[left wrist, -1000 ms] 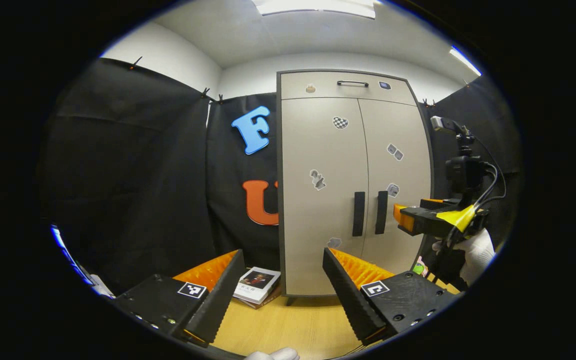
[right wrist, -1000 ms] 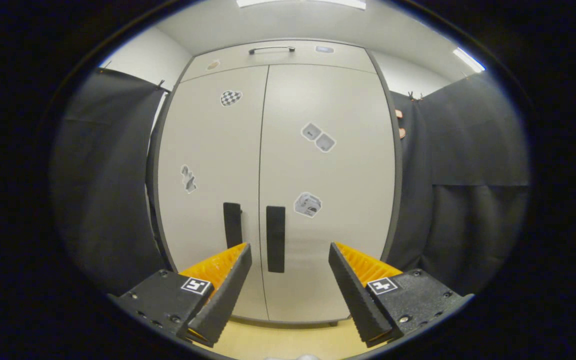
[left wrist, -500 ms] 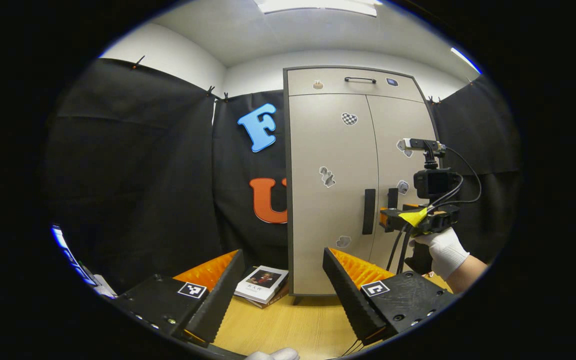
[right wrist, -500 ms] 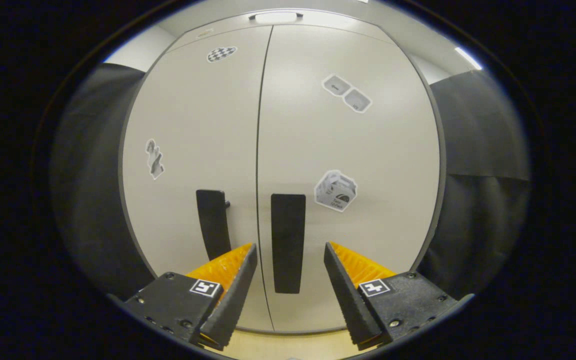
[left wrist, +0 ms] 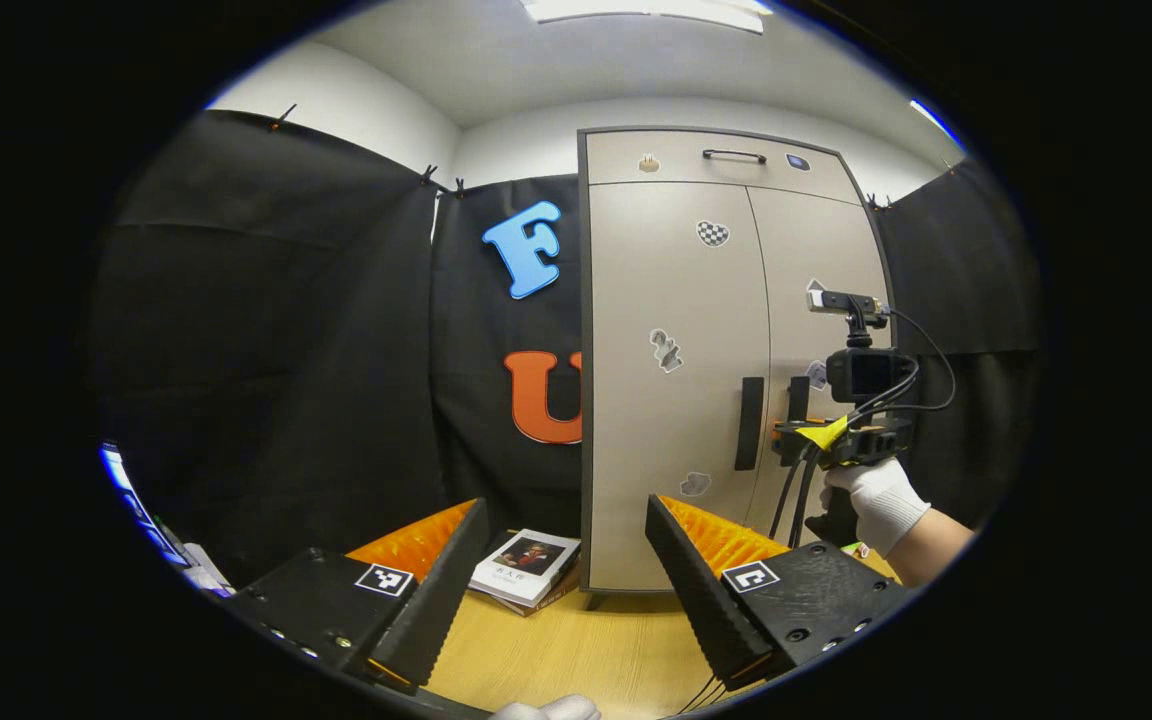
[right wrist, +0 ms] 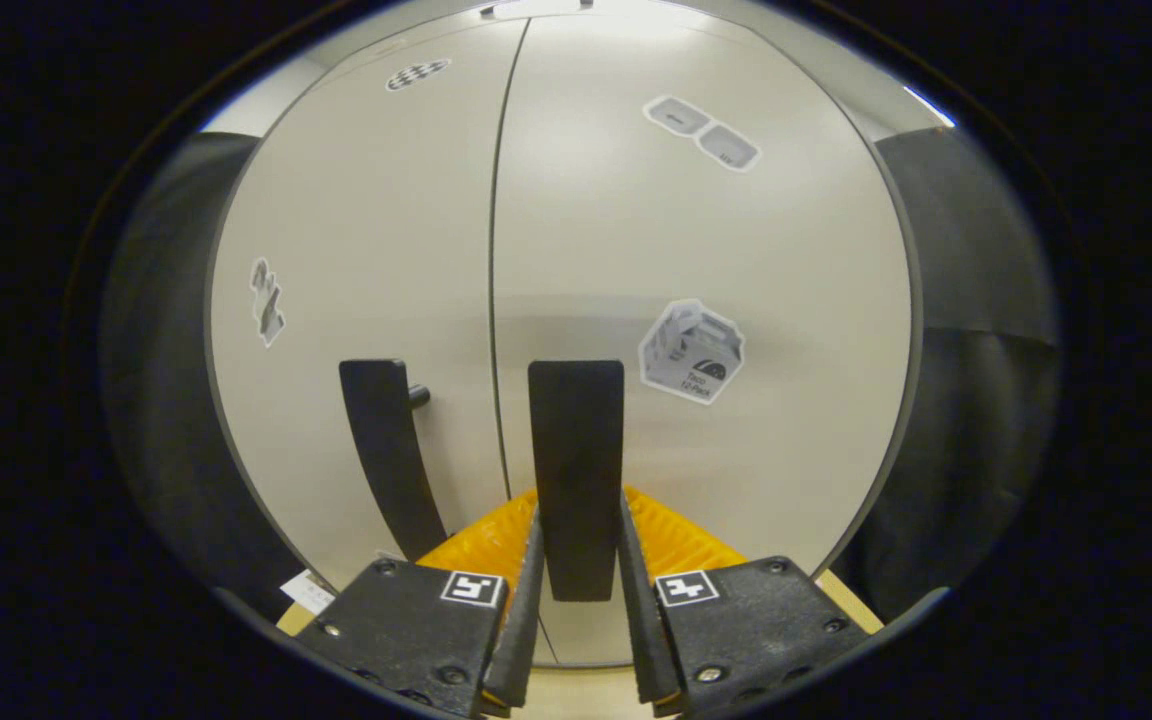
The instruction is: Open the right door of the double-door shoe cabinet with the right hand, and open the left door with the left hand.
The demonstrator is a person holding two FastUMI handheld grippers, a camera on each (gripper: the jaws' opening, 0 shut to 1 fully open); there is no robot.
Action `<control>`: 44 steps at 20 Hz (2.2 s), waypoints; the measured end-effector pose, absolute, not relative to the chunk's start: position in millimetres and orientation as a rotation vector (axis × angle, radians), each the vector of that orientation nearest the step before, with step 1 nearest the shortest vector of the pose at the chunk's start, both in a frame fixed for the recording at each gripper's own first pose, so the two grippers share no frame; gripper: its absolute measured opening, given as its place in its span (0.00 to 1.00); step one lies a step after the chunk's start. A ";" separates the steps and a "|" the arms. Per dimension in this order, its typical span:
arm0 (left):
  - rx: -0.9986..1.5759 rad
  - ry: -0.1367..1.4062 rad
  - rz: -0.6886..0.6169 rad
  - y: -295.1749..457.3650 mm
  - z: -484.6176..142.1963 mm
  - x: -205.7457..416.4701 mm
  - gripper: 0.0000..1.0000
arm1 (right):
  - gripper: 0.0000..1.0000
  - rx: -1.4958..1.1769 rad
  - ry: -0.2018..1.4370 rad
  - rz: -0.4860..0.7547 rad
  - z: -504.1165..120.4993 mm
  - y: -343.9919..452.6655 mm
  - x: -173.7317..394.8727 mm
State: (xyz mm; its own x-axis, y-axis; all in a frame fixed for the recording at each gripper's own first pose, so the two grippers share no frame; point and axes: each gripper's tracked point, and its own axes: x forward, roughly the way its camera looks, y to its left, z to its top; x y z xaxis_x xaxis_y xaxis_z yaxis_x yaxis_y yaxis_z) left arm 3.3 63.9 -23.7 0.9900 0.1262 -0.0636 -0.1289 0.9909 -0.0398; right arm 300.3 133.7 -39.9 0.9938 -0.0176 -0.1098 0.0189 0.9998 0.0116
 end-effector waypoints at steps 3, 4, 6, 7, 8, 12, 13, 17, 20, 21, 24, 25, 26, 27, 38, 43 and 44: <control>-0.051 0.061 0.129 66.9 -25.9 2.5 0.96 | 0.38 0.006 0.122 -0.007 -40.7 133.9 299.4; -0.050 0.062 0.127 67.1 -26.7 2.3 0.96 | 0.37 0.008 0.125 -0.001 -40.8 134.1 298.7; -0.045 0.067 0.126 67.8 -28.0 2.3 0.96 | 0.34 0.013 0.125 0.005 -40.5 133.4 295.3; -0.041 0.065 0.128 68.3 -27.5 1.6 0.96 | 0.32 0.005 0.121 0.006 -41.3 133.0 292.2; -0.038 0.060 0.127 67.2 -26.4 0.0 0.96 | 0.31 0.000 0.115 0.008 -41.8 131.8 287.9; -0.036 0.041 0.123 64.4 -21.9 -8.7 0.96 | 0.30 0.006 0.115 0.038 -43.1 128.8 267.6; -0.040 0.038 0.121 63.8 -22.1 -9.9 0.96 | 0.30 0.006 0.116 0.043 -43.5 126.8 263.1; -0.049 0.039 0.106 62.9 -23.3 -13.8 0.96 | 0.28 0.020 0.113 0.057 -43.4 114.8 242.0; -0.053 0.043 0.090 52.0 -25.7 -19.7 0.96 | 0.27 0.019 0.111 0.068 -44.3 109.0 229.7; -0.053 0.043 0.089 49.2 -26.8 -21.2 0.96 | 0.26 0.031 0.112 0.069 -44.8 106.2 224.5; -0.059 0.044 0.077 42.5 -27.6 -24.1 0.96 | 0.25 0.035 0.111 0.071 -45.2 99.8 212.5; -0.060 0.051 0.071 39.4 -28.4 -23.8 0.96 | 0.25 0.030 0.108 0.071 -45.9 97.5 212.4; -0.058 0.051 0.066 36.8 -28.8 -23.8 0.96 | 0.26 0.024 0.107 0.074 -45.6 96.5 211.6; -0.055 0.051 0.062 34.5 -28.6 -23.8 0.96 | 0.24 0.025 0.108 0.078 -46.1 94.8 209.9; -0.050 0.057 0.001 -27.2 -25.6 -25.4 0.96 | 0.18 0.011 0.105 0.102 -44.6 72.4 199.6; -0.051 0.057 -0.013 -59.6 -21.5 -26.0 0.96 | 0.14 -0.015 0.103 0.102 -44.8 60.0 196.7; -0.053 0.057 -0.013 -64.1 -20.4 -25.9 0.96 | 0.14 -0.013 0.102 0.100 -44.5 57.2 196.6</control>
